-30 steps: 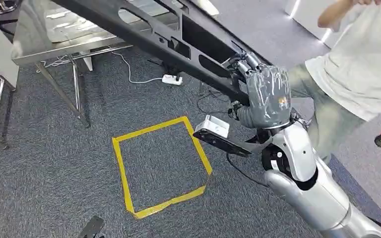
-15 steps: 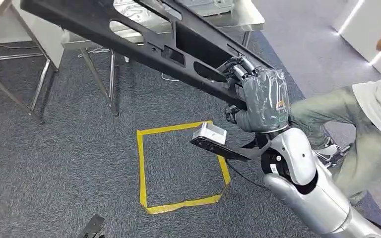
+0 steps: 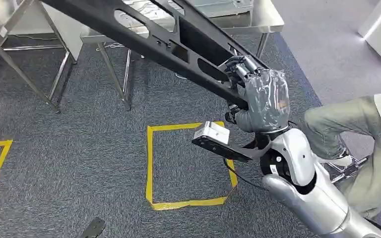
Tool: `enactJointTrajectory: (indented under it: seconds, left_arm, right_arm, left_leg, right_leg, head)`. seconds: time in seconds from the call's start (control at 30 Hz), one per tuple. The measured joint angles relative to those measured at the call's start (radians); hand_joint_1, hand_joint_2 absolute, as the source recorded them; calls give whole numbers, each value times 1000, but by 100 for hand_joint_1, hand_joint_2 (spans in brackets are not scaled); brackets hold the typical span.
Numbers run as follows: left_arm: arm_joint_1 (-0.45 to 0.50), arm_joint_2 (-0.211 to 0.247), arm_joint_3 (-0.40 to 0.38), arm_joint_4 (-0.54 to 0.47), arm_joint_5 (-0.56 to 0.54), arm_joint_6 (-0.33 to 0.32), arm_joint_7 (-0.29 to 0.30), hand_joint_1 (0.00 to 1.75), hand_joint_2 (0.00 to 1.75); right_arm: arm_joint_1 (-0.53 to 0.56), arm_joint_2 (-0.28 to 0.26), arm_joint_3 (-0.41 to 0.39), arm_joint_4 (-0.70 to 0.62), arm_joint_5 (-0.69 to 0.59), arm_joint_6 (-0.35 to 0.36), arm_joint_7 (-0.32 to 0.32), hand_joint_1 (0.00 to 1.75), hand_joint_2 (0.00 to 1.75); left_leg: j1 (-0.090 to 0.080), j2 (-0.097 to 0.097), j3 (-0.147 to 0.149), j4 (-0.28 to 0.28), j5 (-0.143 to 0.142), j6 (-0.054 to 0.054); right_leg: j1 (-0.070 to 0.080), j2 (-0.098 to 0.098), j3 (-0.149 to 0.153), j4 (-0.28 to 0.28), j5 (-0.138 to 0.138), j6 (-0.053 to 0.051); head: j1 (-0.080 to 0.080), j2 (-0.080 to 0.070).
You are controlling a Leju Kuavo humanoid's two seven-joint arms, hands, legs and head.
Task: Take the parts from the cabinet and place them on the table.
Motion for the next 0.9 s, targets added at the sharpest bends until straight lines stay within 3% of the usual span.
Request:
enactJointTrajectory:
  seconds: [0.1, 0.17, 0.23, 0.27, 0.3, 0.33, 0.37, 0.43, 0.5, 0.6, 0.63, 0.67, 0.7, 0.77, 0.8, 0.83, 0.87, 0.9]
  left_arm:
    - [3, 0, 0, 0, 0, -1, 0, 0, 175]
    - [2, 0, 0, 0, 0, -1, 0, 0, 175]
    - [0, 0, 0, 0, 1, -9, 0, 0, 175]
    - [0, 0, 0, 0, 2, -14, 0, 0, 175]
    - [1, 0, 0, 0, 3, -18, 0, 0, 175]
    - [1, 0, 0, 0, 6, -20, 1, 0, 175]
    - [2, 0, 0, 0, 7, -22, 2, 0, 175]
    - [2, 0, 0, 0, 8, -23, 6, 0, 175]
    - [1, 0, 0, 0, 8, -25, 8, 0, 175]
    - [5, 0, 0, 0, 9, -25, 10, 0, 175]
    - [5, 3, 0, 0, 9, -25, 10, 0, 175]
    - [6, 2, 0, 0, 8, -25, 10, 0, 175]
    - [4, 2, 0, 0, 8, -25, 11, 0, 175]
    - [5, 3, 0, 0, 8, -25, 11, 0, 175]
    - [8, 3, 0, 0, 9, -26, 11, 0, 175]
    - [11, 3, 0, 0, 9, -27, 11, 0, 175]
    - [11, 3, 0, 0, 9, -28, 11, 0, 175]
    - [11, 3, 0, 0, 9, -29, 11, 0, 175]
  right_arm:
    - [0, 0, 0, 0, 0, 0, 0, 175, 175]
    - [0, 0, -1, 0, 0, 0, 0, 175, 175]
    - [1, 0, -2, 0, 0, 0, 0, 175, 175]
    - [3, 0, -2, 0, 0, 0, 0, 175, 175]
    - [6, 0, -2, 0, 1, 0, 0, 175, 175]
    - [6, 0, -2, 0, 2, 0, 0, 175, 175]
    - [6, 0, -2, 0, 3, 1, 0, 175, 175]
    - [4, 0, -2, 0, 3, 2, 1, 175, 175]
    - [2, 0, -3, -1, 3, 2, 1, 175, 175]
    - [2, 0, -3, -2, 4, 3, 2, 175, 175]
    - [2, 0, -3, -2, 3, 3, 2, 175, 175]
    - [0, 0, -3, -3, 3, 3, 1, 175, 175]
    - [-3, 0, -3, -3, 4, 3, 1, 175, 175]
    - [-2, 0, -3, -3, 5, 3, 1, 175, 175]
    - [-1, 0, -3, -3, 6, 4, 1, 175, 175]
    - [0, 0, -3, -3, 6, 5, 1, 175, 175]
    - [1, 0, -2, -3, 6, 6, 1, 175, 175]
    - [1, 0, -2, -3, 6, 6, 1, 175, 175]
  left_leg:
    - [2, -3, 3, -4, -2, 15]
    - [5, -3, 15, -14, 0, 28]
    - [4, -4, 18, -13, -3, 38]
    - [2, -5, 18, -12, -5, 40]
    - [2, -6, 18, -11, -6, 42]
    - [2, -9, 19, -9, -8, 42]
    - [2, -12, 21, -6, -11, 41]
    - [2, -19, 25, 3, -20, 36]
    - [-5, -23, 18, 14, -26, 27]
    - [-3, -23, 20, 2, -21, 12]
    - [-1, -21, 14, 9, -30, 6]
    - [-1, -16, 10, 29, -44, 1]
    - [1, -14, -15, 86, -78, -3]
    - [4, -12, -92, 237, -138, -10]
    - [4, -11, -121, 288, -148, -12]
    - [5, -10, -130, 293, -134, -13]
    - [5, -8, -116, 255, -100, -13]
    - [6, -6, -81, 177, -52, -12]
  right_leg:
    - [2, -3, 8, -7, -2, 17]
    - [-4, 3, -10, 40, -33, 23]
    - [-1, 6, -85, 191, -106, 25]
    - [-1, 7, -123, 259, -127, 26]
    - [-1, 8, -149, 299, -129, 26]
    - [-2, 8, -150, 289, -107, 26]
    - [-2, 8, -130, 238, -67, 24]
    - [-2, 10, -55, 73, 26, 17]
    - [2, 16, -27, 10, 14, 12]
    - [5, 17, -29, 13, 16, 2]
    - [-6, 15, -22, 3, 22, -6]
    - [-5, 14, -18, -1, 21, -9]
    - [-6, 12, -17, -1, 20, -14]
    - [-4, 11, -15, 0, 18, -16]
    - [-4, 11, -15, 1, 17, -18]
    - [-4, 11, -14, 1, 15, -18]
    - [-5, 11, -12, 1, 13, -17]
    - [-5, 11, -8, 2, 11, -14]
  head:
    - [0, 0]
    - [2, 0]
    - [3, 0]
    - [2, 0]
    - [2, 0]
    - [2, 0]
    - [3, 0]
    - [3, 0]
    - [2, 0]
    - [2, 0]
    - [3, 0]
    - [2, 0]
    - [-5, 0]
    - [-4, 0]
    - [-5, 0]
    - [-5, 0]
    - [-4, 0]
    - [-5, 0]
